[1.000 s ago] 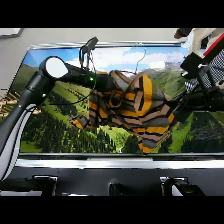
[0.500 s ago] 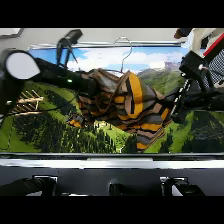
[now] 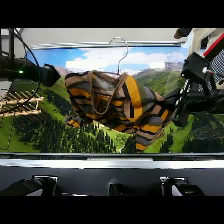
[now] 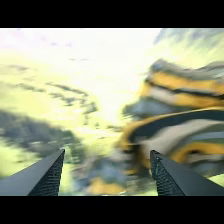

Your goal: Fold the clothes and pants, and hang the long-sleeved shirts on hangers.

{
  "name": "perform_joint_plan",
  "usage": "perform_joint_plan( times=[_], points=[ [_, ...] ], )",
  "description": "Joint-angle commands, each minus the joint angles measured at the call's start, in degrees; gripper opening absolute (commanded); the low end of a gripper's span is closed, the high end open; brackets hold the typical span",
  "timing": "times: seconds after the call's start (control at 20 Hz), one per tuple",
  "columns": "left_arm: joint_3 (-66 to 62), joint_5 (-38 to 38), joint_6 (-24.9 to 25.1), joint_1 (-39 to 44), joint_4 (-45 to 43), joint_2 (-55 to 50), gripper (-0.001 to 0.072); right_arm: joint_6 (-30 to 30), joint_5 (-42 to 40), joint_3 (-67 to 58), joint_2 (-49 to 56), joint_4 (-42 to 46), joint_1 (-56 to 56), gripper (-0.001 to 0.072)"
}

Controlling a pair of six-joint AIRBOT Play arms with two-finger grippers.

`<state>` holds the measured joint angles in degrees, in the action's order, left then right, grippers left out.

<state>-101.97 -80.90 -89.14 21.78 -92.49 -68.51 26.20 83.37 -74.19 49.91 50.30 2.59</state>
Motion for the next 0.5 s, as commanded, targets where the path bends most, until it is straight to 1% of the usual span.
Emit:
perform_joint_plan(
  times=[0.0,0.05,0.1,0.2,0.25,0.3,0.35,0.4,0.45],
  points=[
    [0.28,-0.59,9.49,-2.21,-0.33,-0.63,0.0591,-0.13,0.24,-0.02,-0.13,-0.02,-0.04,0.0025],
    [0.35,1.51,9.40,-1.57,1.01,-0.94,0.0592,-0.13,0.26,-0.02,-0.13,0.15,-0.04,0.0025],
    [0.85,3.30,12.50,-0.85,2.62,-0.98,0.0592,-0.11,0.33,0.00,-0.13,0.50,-0.04,0.0025],
    [2.84,7.10,26.29,-0.68,5.60,-0.85,0.0592,-0.13,0.31,0.00,0.04,1.53,-0.04,0.0025],
    [4.17,7.78,35.08,-1.81,9.51,-0.83,0.0592,-0.13,0.07,0.07,0.04,1.86,-0.04,0.0025],
    [5.66,7.98,41.97,-3.34,14.62,-0.85,0.0592,-0.13,0.07,0.07,0.04,2.03,-0.04,0.0025],
    [7.56,8.09,46.97,-5.66,21.24,-0.92,0.0592,-0.11,0.11,0.13,0.04,2.49,-0.04,0.0025],
    [9.60,8.98,48.28,-8.00,26.69,-0.92,0.0592,-0.11,0.13,0.20,0.04,2.95,-0.04,0.0025],
    [11.61,9.57,48.30,-10.67,32.15,-0.92,0.0592,-0.11,0.13,0.24,0.04,3.48,-0.04,0.0025]
  ],
)
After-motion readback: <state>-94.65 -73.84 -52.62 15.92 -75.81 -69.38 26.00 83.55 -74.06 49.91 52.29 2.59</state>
